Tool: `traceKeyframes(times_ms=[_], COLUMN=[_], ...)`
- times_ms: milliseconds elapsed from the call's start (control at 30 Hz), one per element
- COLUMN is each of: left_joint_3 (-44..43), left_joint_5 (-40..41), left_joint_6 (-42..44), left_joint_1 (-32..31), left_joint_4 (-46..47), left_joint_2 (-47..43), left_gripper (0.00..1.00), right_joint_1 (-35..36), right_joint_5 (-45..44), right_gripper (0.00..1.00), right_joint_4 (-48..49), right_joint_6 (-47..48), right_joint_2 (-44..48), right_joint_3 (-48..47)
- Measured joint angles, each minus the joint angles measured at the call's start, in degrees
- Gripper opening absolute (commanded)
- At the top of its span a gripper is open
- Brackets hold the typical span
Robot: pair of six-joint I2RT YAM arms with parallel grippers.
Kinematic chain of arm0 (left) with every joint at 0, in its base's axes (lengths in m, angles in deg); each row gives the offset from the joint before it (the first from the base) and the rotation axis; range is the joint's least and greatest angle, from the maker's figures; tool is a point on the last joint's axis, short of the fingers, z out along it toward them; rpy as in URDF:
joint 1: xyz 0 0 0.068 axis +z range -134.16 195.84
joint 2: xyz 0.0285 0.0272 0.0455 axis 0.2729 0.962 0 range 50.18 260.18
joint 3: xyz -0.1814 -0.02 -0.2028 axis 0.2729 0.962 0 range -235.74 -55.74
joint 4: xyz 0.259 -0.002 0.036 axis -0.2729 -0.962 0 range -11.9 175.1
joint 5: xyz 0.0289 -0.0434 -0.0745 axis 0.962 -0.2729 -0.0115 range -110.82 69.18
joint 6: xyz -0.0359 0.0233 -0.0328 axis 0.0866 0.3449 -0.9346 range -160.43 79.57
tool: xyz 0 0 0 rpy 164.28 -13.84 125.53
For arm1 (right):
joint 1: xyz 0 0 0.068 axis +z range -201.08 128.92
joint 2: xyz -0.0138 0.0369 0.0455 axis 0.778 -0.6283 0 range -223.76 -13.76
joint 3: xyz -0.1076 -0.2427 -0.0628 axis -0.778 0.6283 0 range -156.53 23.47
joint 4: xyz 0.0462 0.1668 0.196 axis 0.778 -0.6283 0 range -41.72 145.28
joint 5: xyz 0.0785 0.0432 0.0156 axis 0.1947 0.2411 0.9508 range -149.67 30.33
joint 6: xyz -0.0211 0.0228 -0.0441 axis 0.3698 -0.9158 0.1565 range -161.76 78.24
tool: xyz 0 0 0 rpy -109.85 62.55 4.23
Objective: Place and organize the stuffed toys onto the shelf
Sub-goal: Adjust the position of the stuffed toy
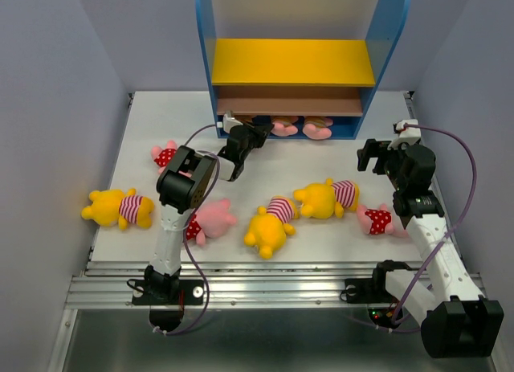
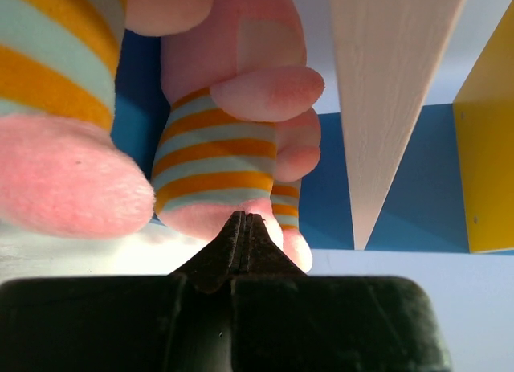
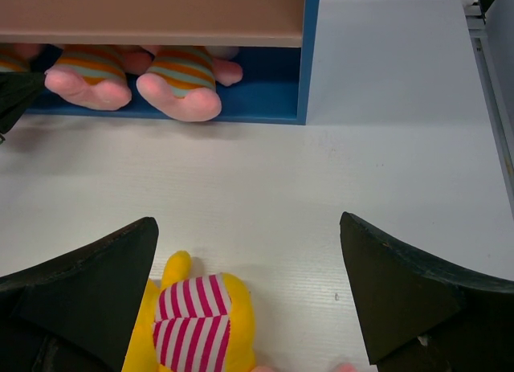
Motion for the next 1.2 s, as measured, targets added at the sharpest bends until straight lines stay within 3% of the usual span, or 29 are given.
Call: traceKeyframes(times_ms=[500,1033,1200], left_joint_3=[1.90,2.78,4.28], left_joint_5=[0.04,0.00,-0.07], left_joint_6=[-0.17,-0.96,-1.03], left_joint_1=[0.02,0.33,0.33], left_joint_4=[1.09,2.03,2.40], left_joint_2=[-0.02,-0.11,-0.96], left_gripper=[0.01,0.64,0.67], right_joint_1=[0.00,0.00,0.00], right_joint_5=[0.00,0.02,0.09], right_gripper=[1.00,1.00,1.00], right_joint_4=[0.04,0.02,0.02], right_joint_6=[0.00,0.00,0.00], right_joint_2=[-0.31,-0.57,-0.57], right_joint_3=[0.28,0.92,0.92])
